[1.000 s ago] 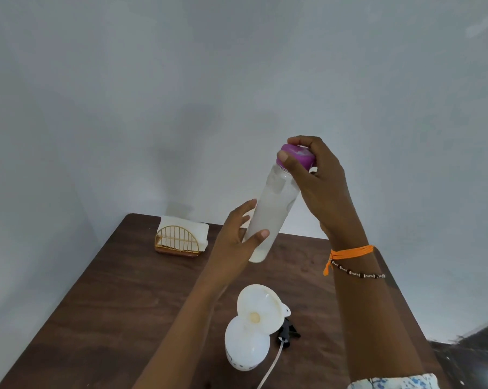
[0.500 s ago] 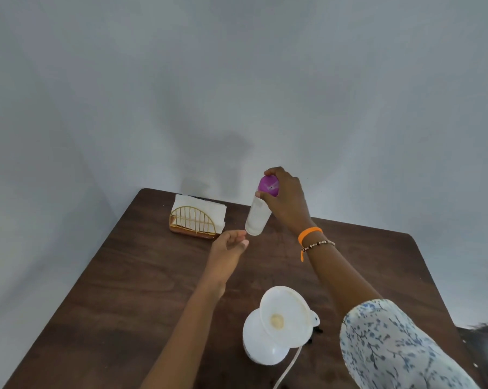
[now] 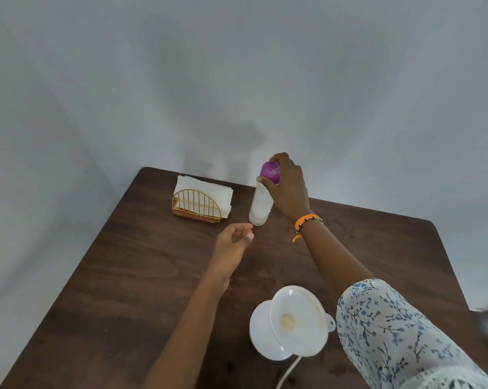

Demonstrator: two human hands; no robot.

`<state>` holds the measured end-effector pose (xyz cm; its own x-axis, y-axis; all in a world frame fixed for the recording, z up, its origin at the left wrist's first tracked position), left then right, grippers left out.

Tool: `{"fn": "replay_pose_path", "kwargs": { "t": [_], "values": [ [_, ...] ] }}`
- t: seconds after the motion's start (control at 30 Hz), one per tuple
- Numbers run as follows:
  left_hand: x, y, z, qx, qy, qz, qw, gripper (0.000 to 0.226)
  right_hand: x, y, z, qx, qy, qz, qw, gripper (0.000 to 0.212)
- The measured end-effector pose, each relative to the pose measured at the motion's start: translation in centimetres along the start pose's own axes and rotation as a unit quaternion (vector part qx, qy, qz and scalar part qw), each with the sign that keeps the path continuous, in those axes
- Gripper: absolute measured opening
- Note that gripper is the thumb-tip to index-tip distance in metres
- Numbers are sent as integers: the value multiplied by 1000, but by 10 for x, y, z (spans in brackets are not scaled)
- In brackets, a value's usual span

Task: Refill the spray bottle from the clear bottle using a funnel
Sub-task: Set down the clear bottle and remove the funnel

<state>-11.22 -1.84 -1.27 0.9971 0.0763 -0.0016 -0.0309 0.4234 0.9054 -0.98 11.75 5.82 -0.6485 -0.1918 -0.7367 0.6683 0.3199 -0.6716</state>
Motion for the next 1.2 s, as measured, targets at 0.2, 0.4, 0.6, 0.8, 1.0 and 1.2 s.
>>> {"fn": "replay_pose_path", "kwargs": {
  "t": [0.2, 0.4, 0.6, 0.8, 1.0, 1.2],
  "values": [
    [3, -4, 4, -6, -11, -9, 1000, 18, 1, -1, 2, -25, 0, 31, 999, 45],
    [7, -5, 20, 15, -32, -8, 999, 18, -25, -14, 25, -42, 32, 25, 998, 39],
    [15, -5, 48, 37, -66, -19, 997, 19, -54, -30, 86, 6, -40, -132, 990, 10],
    [22, -9, 75, 71, -107, -43, 991, 22, -51, -27, 157, 30, -105, -172, 979, 12],
    [29, -18, 93, 89, -139, -70, 984, 41, -40, -6, 209, 86, -68, -189, 976, 17],
    [45, -50, 97, 81, -198, -83, 973, 47, -22, 10, 246, 122, -7, -187, 975, 31]
  ]
}}
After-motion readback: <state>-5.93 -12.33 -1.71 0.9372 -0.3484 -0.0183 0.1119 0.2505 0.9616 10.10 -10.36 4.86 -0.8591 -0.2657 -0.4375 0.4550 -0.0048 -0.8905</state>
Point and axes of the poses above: each hand's wrist, its own z-axis away from the middle knuckle, its own x-axis out of the palm, y = z × x, the point moved 5 cm from there along -z, towards the middle knuckle, and after that the axes turned 12 degrees about -y, right-handed, at the moved point
